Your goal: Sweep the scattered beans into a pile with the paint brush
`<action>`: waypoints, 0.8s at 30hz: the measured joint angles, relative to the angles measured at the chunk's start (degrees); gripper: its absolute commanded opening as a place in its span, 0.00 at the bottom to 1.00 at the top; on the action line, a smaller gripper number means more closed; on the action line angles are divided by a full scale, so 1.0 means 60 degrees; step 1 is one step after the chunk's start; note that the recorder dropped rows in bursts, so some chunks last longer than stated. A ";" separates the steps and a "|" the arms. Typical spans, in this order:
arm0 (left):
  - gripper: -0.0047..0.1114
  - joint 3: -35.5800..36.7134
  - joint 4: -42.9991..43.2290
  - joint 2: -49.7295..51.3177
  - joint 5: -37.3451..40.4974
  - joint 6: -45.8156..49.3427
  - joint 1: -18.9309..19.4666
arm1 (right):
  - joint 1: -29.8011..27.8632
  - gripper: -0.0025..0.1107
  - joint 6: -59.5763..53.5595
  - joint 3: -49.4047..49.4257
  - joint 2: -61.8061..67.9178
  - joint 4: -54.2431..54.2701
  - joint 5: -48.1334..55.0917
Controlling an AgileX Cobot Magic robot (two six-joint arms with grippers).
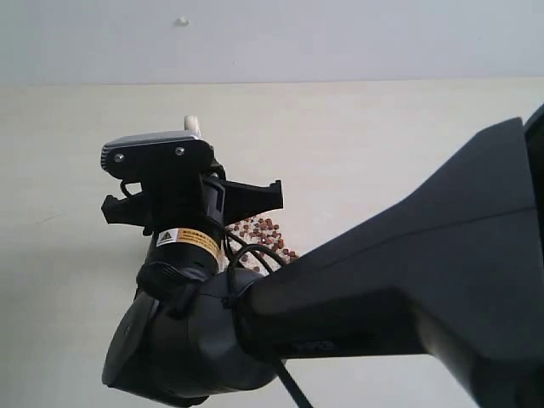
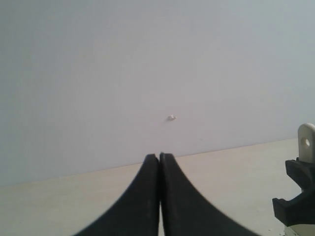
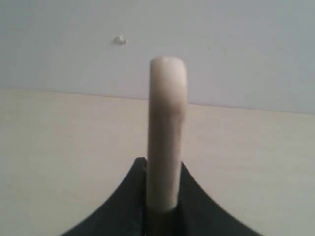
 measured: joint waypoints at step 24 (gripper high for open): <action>0.04 0.0000 0.0000 0.0000 0.0000 0.0000 0.0000 | -0.0532 0.02 0.1079 0.0000 -0.1236 -0.2215 0.1487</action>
